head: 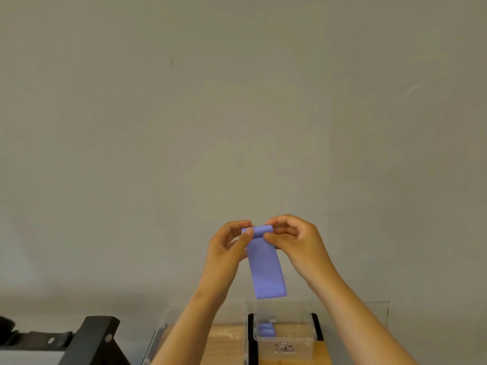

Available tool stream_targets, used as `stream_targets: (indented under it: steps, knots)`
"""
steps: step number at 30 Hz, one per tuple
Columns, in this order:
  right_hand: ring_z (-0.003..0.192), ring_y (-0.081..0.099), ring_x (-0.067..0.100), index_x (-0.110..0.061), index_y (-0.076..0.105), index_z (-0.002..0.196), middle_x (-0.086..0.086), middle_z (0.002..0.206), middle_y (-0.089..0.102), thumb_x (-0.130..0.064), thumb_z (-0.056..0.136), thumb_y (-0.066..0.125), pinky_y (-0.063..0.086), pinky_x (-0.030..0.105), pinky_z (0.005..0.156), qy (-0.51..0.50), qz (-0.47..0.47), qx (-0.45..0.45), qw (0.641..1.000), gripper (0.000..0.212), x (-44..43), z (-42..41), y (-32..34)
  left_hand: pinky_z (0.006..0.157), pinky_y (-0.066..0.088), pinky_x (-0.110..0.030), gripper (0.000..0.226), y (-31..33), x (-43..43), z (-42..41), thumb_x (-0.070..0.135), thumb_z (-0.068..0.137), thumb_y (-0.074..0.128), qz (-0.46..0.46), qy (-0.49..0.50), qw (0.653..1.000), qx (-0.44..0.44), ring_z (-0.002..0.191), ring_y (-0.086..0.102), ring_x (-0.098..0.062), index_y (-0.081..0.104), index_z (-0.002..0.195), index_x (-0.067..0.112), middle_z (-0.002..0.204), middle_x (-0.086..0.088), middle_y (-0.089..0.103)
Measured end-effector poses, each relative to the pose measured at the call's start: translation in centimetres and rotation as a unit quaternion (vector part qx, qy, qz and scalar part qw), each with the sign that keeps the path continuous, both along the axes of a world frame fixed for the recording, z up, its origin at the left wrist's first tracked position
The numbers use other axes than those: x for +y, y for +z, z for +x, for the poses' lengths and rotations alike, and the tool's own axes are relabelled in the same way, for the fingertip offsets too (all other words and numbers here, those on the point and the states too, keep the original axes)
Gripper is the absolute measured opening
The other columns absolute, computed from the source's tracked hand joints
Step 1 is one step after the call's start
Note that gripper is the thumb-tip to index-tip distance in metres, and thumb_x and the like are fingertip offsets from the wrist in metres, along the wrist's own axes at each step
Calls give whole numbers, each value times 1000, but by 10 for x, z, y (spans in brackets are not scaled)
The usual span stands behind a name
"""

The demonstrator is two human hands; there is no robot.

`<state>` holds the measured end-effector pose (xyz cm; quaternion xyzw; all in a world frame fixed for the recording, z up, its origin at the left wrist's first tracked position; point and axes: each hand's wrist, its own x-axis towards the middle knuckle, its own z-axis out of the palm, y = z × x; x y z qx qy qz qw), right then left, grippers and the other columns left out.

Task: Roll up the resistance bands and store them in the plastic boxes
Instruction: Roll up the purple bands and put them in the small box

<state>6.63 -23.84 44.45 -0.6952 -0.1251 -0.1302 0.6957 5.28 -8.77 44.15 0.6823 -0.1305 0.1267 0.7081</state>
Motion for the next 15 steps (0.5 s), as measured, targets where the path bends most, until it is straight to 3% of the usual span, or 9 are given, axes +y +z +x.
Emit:
stream_targets:
  steps: [3, 7, 11, 15]
  knots:
    - [82, 70, 12, -16, 69, 85, -2, 83, 73, 7, 79, 66, 55, 21, 72, 4, -15, -9, 1000, 24, -1, -1, 0, 77, 56, -30, 27, 0, -1, 1, 24, 100, 47, 18, -25, 999, 30, 95, 69, -22, 65, 103, 4, 100, -3, 74]
    - [78, 70, 9, -14, 67, 83, -5, 81, 71, 13, 76, 62, 53, 18, 69, 3, -20, -12, 1000, 29, -1, -3, -2, 69, 53, -25, 10, -2, 1, 6, 14, 91, 62, 36, 20, 999, 22, 84, 70, -19, 69, 97, 10, 89, -5, 74]
    - [86, 69, 11, -24, 62, 100, 3, 98, 68, 5, 80, 64, 54, 21, 73, 20, -18, 31, 999, 35, -6, -2, -5, 69, 53, -20, 10, -4, 1, 5, 8, 88, 65, 26, 13, 999, 19, 82, 70, -13, 69, 96, 11, 88, -2, 74]
    - [85, 69, 13, -26, 62, 105, 6, 97, 69, 1, 82, 66, 55, 23, 75, 36, -21, 61, 997, 35, -11, -4, -6, 71, 53, -22, 10, -6, -2, 5, 7, 89, 63, 19, 5, 1000, 20, 83, 70, -14, 68, 98, 11, 89, -3, 74]
